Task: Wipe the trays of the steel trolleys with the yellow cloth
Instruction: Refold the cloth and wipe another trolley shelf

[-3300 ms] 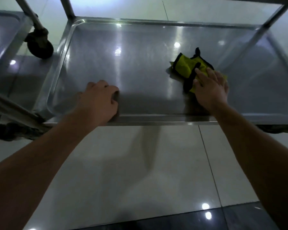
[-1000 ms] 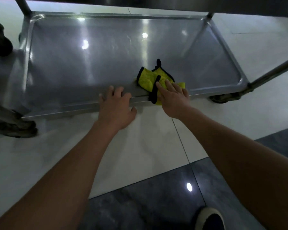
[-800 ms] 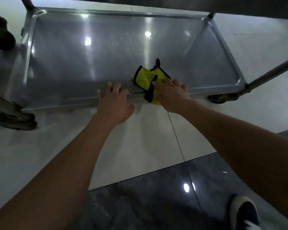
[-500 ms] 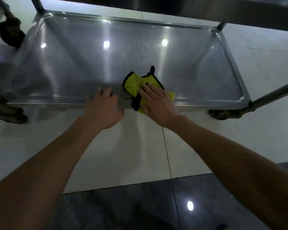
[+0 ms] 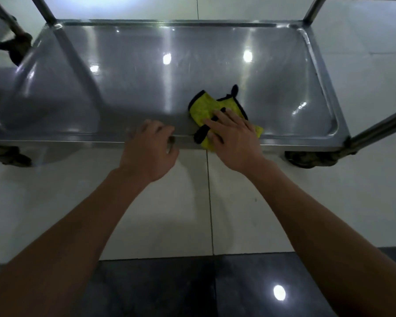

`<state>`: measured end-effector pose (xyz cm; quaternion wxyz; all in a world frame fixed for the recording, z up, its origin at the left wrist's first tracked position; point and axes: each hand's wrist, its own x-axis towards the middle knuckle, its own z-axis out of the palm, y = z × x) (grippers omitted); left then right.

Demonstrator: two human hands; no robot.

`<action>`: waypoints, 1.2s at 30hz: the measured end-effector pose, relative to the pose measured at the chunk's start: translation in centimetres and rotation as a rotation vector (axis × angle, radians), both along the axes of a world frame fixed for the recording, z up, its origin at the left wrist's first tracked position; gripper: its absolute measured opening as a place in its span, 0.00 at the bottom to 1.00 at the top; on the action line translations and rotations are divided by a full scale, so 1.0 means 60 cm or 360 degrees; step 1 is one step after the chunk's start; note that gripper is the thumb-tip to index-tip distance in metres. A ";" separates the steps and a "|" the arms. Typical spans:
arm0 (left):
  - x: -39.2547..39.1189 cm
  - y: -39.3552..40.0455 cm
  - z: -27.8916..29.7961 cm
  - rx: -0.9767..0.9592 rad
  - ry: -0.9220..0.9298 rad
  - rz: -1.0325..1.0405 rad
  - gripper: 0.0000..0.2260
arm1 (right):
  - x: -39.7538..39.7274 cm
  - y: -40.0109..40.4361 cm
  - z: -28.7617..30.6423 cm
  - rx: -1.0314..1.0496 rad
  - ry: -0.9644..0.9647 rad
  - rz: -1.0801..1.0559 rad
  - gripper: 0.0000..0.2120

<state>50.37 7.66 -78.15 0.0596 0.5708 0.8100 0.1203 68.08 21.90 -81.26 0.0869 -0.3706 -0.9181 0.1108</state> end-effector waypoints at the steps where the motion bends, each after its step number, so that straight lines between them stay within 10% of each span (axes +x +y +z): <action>1: 0.019 0.017 -0.001 0.0013 -0.0022 -0.0059 0.24 | 0.022 0.014 -0.001 -0.0001 0.0001 -0.0060 0.20; 17: 0.073 0.128 -0.031 0.0009 -0.0110 -0.0291 0.18 | 0.255 0.161 0.017 -0.0082 -0.0163 -0.0803 0.22; 22: -0.021 0.105 -0.012 -0.0002 0.0031 0.0085 0.20 | 0.233 0.161 0.017 -0.0141 -0.0268 -0.0867 0.24; 36: -0.015 0.077 -0.020 -0.0216 0.0055 0.0023 0.16 | -0.117 0.060 0.007 -0.0095 -0.0236 -0.0006 0.23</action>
